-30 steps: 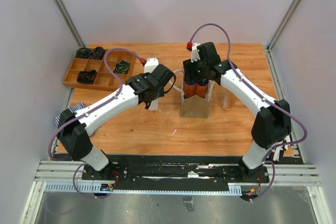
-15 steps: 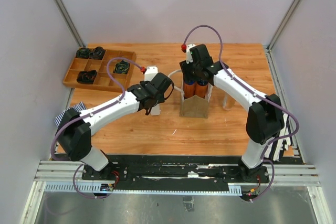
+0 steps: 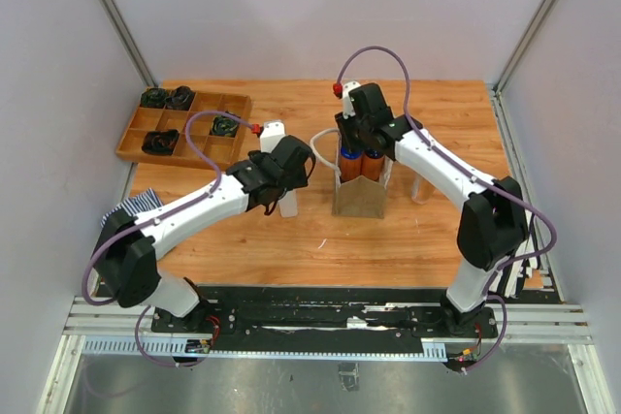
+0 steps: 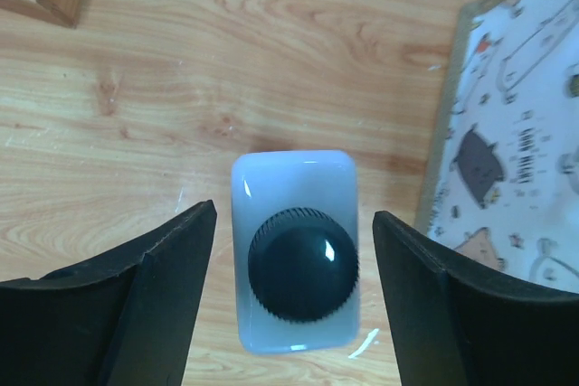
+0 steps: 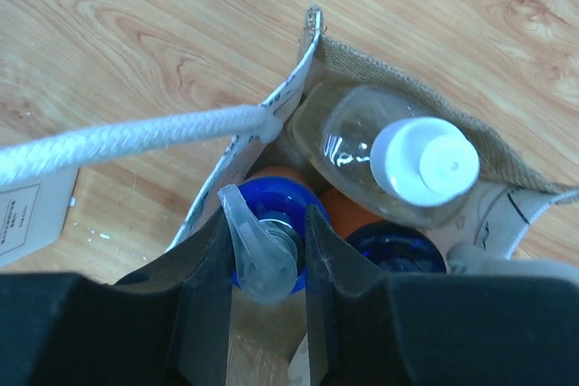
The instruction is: Take the personal care products out of the canvas bag
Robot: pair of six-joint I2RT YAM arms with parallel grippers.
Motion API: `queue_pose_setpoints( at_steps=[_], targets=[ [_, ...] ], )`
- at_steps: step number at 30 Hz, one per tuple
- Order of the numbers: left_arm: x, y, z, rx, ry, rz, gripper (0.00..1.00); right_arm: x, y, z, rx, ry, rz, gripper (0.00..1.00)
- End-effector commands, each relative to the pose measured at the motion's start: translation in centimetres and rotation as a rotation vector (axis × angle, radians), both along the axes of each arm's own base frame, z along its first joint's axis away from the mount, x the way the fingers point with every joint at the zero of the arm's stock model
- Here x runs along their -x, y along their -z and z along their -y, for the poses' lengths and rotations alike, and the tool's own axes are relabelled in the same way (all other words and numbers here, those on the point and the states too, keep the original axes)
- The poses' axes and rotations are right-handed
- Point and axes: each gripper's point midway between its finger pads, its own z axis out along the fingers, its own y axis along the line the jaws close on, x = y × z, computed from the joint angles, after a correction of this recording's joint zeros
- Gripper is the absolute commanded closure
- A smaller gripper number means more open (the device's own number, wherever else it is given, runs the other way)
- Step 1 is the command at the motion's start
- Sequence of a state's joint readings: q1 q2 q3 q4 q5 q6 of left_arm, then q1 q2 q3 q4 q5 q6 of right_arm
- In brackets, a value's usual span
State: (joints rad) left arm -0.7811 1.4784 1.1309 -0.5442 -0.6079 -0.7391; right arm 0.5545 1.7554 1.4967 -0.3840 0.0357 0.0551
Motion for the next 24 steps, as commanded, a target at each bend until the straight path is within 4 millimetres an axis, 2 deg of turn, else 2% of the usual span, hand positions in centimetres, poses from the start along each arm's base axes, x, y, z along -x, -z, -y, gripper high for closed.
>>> queue_pose_setpoints(
  at_steps=[1,6,10,13,16,20,24],
  targets=[
    [-0.6,-3.7,-0.4,0.101,-0.047,0.113,0.23,1.1,-7.4,0.1,-0.057,0.005,0.143,0.99],
    [-0.1,-3.6,-0.6,0.098,-0.043,0.102,0.14,1.7,-13.9,1.3,-0.119,0.04,0.275,0.98],
    [-0.1,-4.0,-0.8,0.103,-0.054,0.102,0.13,1.9,-19.7,3.3,-0.138,0.102,0.416,0.97],
    [-0.3,-5.8,-0.5,0.135,-0.042,0.14,0.13,1.9,-24.1,5.5,-0.157,0.156,0.529,0.96],
    [-1.3,-9.1,0.7,0.151,0.037,0.224,0.12,1.5,-27.3,8.2,-0.163,0.23,0.61,0.95],
    [-3.3,-14.8,3.2,0.166,0.134,0.316,0.12,0.2,-28.9,12.0,-0.145,0.339,0.654,0.93],
    [-5.0,-19.1,8.3,0.205,0.331,0.397,0.14,-1.7,-27.3,15.2,-0.12,0.412,0.614,0.93]
  ],
)
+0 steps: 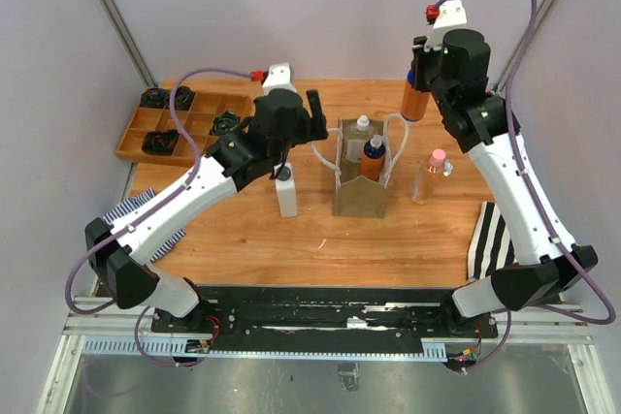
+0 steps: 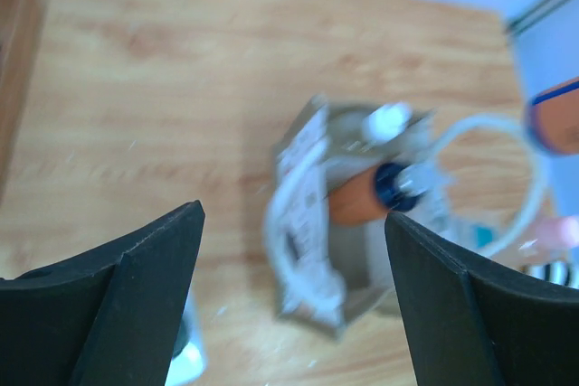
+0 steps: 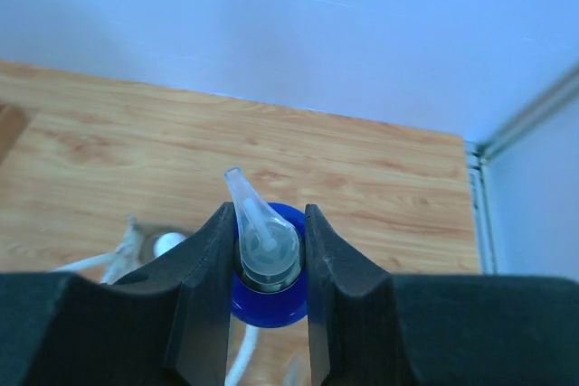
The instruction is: Take the personal care products out of the canvas bag
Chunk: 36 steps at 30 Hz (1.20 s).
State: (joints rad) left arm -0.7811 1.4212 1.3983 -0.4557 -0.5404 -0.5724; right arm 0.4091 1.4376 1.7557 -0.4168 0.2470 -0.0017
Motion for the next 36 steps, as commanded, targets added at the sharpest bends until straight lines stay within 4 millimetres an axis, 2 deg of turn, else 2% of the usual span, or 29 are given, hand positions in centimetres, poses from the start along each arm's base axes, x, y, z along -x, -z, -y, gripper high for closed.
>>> queue_pose_setpoints(
  at_steps=[1,4,7,11,13,16,19,22,27,34,36],
  targets=[
    [-2.5,-4.8,5.5,-0.002,0.204,0.136,0.15,-2.2,-1.2,4.1,-0.029,0.113,0.045,0.93],
    [-3.9,-4.9,8.6,-0.018,0.295,0.133,0.15,-4.2,2.2,5.4,-0.037,0.134,-0.032,0.93],
    [-5.2,-3.2,11.6,-0.032,0.363,0.092,0.15,-5.7,6.1,6.6,-0.044,0.155,-0.102,0.93],
    [-6.4,1.3,15.0,-0.055,0.449,0.01,0.16,-7.0,10.0,7.7,-0.066,0.173,-0.157,0.93],
    [-6.7,3.8,16.0,-0.079,0.47,-0.029,0.17,-7.5,11.8,8.2,-0.064,0.184,-0.185,0.93],
    [-6.7,7.9,16.6,-0.141,0.472,-0.089,0.17,-7.8,14.4,8.6,-0.069,0.184,-0.239,0.92],
    [-6.3,10.4,16.8,-0.171,0.473,-0.121,0.17,-7.9,17.0,8.6,-0.082,0.184,-0.295,0.91],
    [-5.6,11.2,17.5,-0.168,0.5,-0.117,0.18,-7.8,19.4,8.5,-0.086,0.184,-0.34,0.91],
    [-4.8,11.7,18.5,-0.162,0.54,-0.118,0.18,-7.6,22.2,8.4,-0.087,0.184,-0.398,0.9],
    [-4.3,13.0,18.3,-0.166,0.535,-0.156,0.21,-7.6,24.5,8.4,-0.082,0.19,-0.448,0.87],
    [-4.1,13.4,18.2,-0.172,0.529,-0.164,0.22,-7.5,24.9,8.5,-0.08,0.194,-0.456,0.8]
  ],
)
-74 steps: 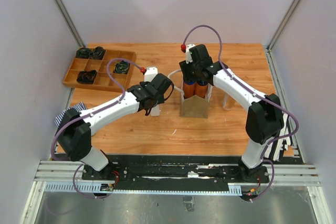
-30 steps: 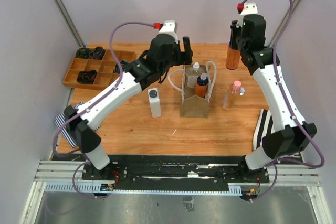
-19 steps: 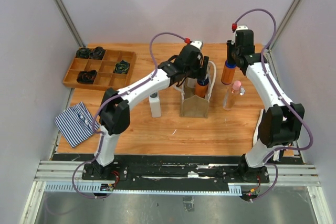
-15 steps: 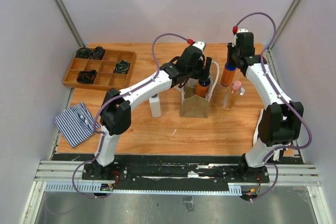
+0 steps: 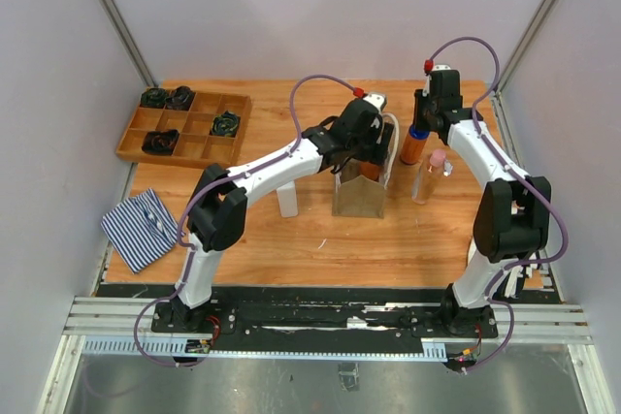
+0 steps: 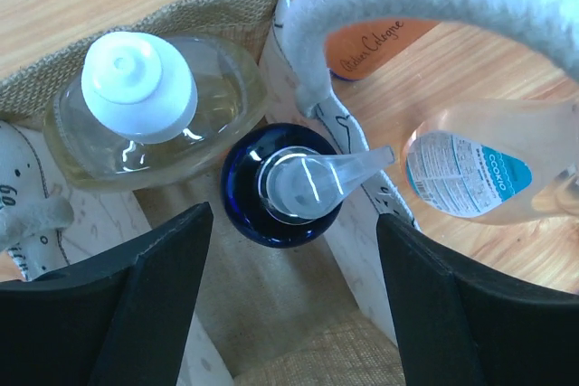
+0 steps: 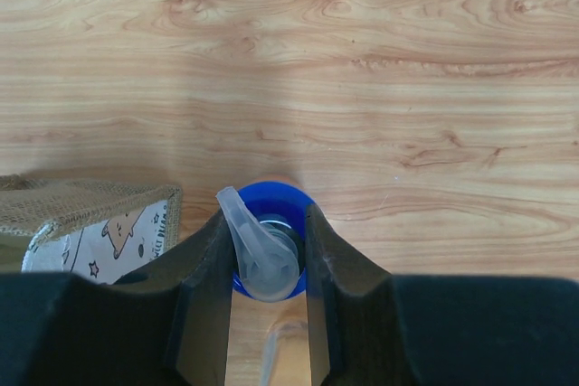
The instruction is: Take the personal care products out of the canvas bag
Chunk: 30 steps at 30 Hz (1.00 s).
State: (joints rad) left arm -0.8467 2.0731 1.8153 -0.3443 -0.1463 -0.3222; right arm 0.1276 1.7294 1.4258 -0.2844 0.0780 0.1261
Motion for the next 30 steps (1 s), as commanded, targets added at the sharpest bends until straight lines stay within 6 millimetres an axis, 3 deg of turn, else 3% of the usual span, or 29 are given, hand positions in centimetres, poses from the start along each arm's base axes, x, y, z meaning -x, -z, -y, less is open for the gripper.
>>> queue_pose_setpoints(
  at_steps=[1,5,10,14,20,27,29,30],
  targets=[
    [0.6,1.2,-0.1,-0.027,0.006,-0.018,0.23,-1.0,-0.2,0.6,-0.013,0.026,0.037,0.76],
    [0.3,1.5,0.0,-0.034,0.006,-0.001,0.35,-0.7,0.7,0.4,-0.024,0.024,0.01,0.52],
    [-0.6,0.7,0.5,-0.023,0.0,0.054,0.3,0.1,1.0,0.3,-0.029,0.018,-0.013,0.31],
    [-1.6,0.2,0.4,-0.024,-0.028,0.108,0.25,1.4,0.1,0.4,-0.027,0.013,-0.001,0.2],
    [-2.2,0.9,0.8,-0.025,-0.027,0.126,0.19,3.2,-2.4,0.6,-0.033,0.012,0.055,0.15],
    [-2.9,4.8,1.2,-0.096,-0.066,0.042,0.22,4.8,-6.2,0.8,-0.051,0.02,0.142,0.13],
    [-3.0,5.2,1.1,-0.107,-0.076,0.034,0.3,5.2,-6.9,0.9,-0.051,0.021,0.156,0.12],
    [-3.1,5.2,1.0,-0.11,-0.078,0.035,0.46,5.5,-7.2,0.9,-0.052,0.019,0.156,0.12]
  ],
)
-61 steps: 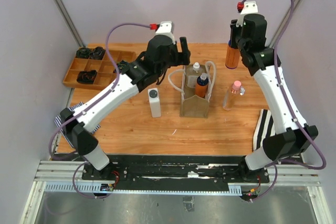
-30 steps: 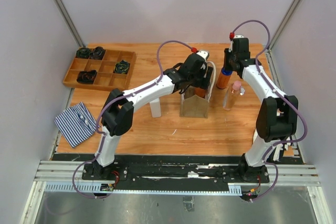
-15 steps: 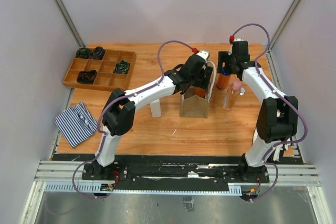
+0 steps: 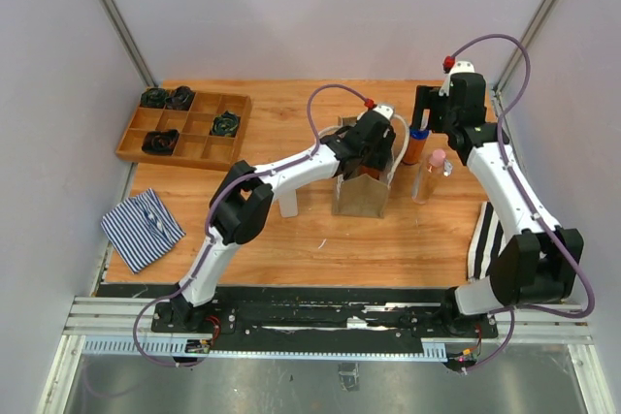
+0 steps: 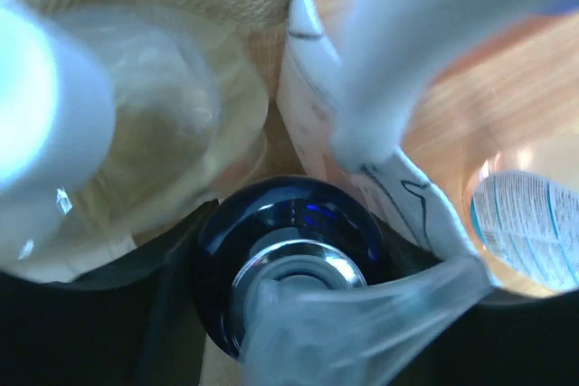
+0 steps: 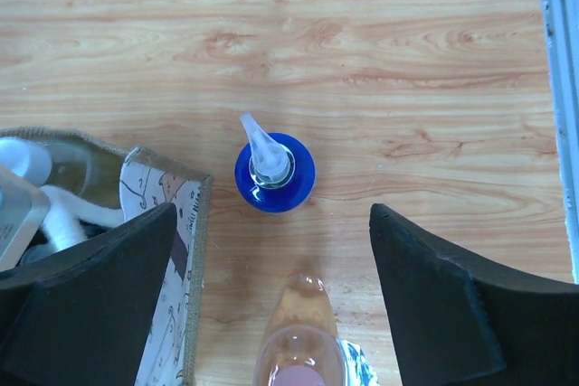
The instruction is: Take the personal care products out of the canvas bag
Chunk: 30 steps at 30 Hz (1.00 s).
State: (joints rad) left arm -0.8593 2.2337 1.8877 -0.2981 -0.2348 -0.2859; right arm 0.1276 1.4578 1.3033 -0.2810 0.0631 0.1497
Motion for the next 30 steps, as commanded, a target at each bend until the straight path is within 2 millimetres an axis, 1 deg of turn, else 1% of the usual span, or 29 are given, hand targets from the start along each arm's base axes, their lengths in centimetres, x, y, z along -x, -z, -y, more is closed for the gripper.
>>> queue_pose_setpoints(
  at_steps=[1,2,3,4,6,8,10,13,15,16,17,19,21,22,24,27,28,30],
  targets=[
    [-0.7,-0.3,-0.3,-0.02,-0.046,0.013,0.66,1.2,-0.9,0.7,-0.009,0.016,0.009,0.12],
    [-0.8,-0.8,-0.7,-0.024,-0.059,0.022,0.81,1.5,-1.1,0.5,-0.015,0.008,0.011,0.12],
    [-1.0,-1.6,-1.2,-0.029,-0.082,0.039,0.92,1.8,-1.5,0.2,-0.023,-0.005,0.018,0.13],
    [-1.0,-2.6,-1.7,-0.032,-0.103,0.059,0.99,2.2,-2.1,-0.2,-0.032,-0.023,0.032,0.13],
    [-1.2,-5.7,-3.1,-0.031,-0.152,0.111,1.0,3.0,-3.3,-1.3,-0.039,-0.062,0.06,0.13],
    [-1.0,-9.6,-4.5,-0.013,-0.188,0.167,0.99,4.0,-5.1,-2.9,-0.027,-0.118,0.104,0.13],
    [-0.6,-14.0,-6.3,0.017,-0.242,0.218,1.0,5.1,-7.0,-4.9,-0.009,-0.179,0.151,0.13],
    [0.6,-21.9,-9.1,0.129,-0.316,0.303,1.0,6.4,-8.9,-6.9,-0.002,-0.237,0.194,0.13],
    [1.9,-26.8,-11.2,0.219,-0.357,0.366,1.0,6.9,-9.4,-8.1,-0.028,-0.279,0.203,0.13],
    [2.5,-28.8,-12.6,0.254,-0.389,0.395,1.0,7.1,-9.6,-8.7,-0.041,-0.298,0.203,0.13],
    [3.1,-30.5,-14.0,0.282,-0.421,0.423,1.0,7.2,-9.5,-9.3,-0.049,-0.321,0.201,0.13],
    [4.1,-33.0,-17.0,0.312,-0.508,0.469,1.0,7.3,-9.5,-10.6,-0.069,-0.373,0.193,0.14],
    [4.9,-34.7,-19.7,0.319,-0.583,0.508,0.99,7.2,-9.1,-12.2,-0.077,-0.43,0.184,0.14],
    [5.1,-35.0,-20.7,0.316,-0.615,0.519,0.98,7.2,-8.9,-13.2,-0.085,-0.461,0.18,0.14],
    [4.9,-34.7,-22.4,0.303,-0.655,0.518,0.97,6.9,-8.3,-14.9,-0.1,-0.51,0.158,0.15],
    [3.9,-32.6,-23.8,0.282,-0.684,0.477,0.97,6.5,-7.2,-17.4,-0.102,-0.565,0.119,0.16],
    [3.5,-31.6,-24.0,0.269,-0.685,0.465,0.97,6.2,-6.8,-17.9,-0.095,-0.565,0.105,0.16],
    [2.5,-29.3,-24.2,0.255,-0.683,0.44,0.97,5.2,-5.4,-18.3,-0.084,-0.536,0.051,0.16]
  ],
)
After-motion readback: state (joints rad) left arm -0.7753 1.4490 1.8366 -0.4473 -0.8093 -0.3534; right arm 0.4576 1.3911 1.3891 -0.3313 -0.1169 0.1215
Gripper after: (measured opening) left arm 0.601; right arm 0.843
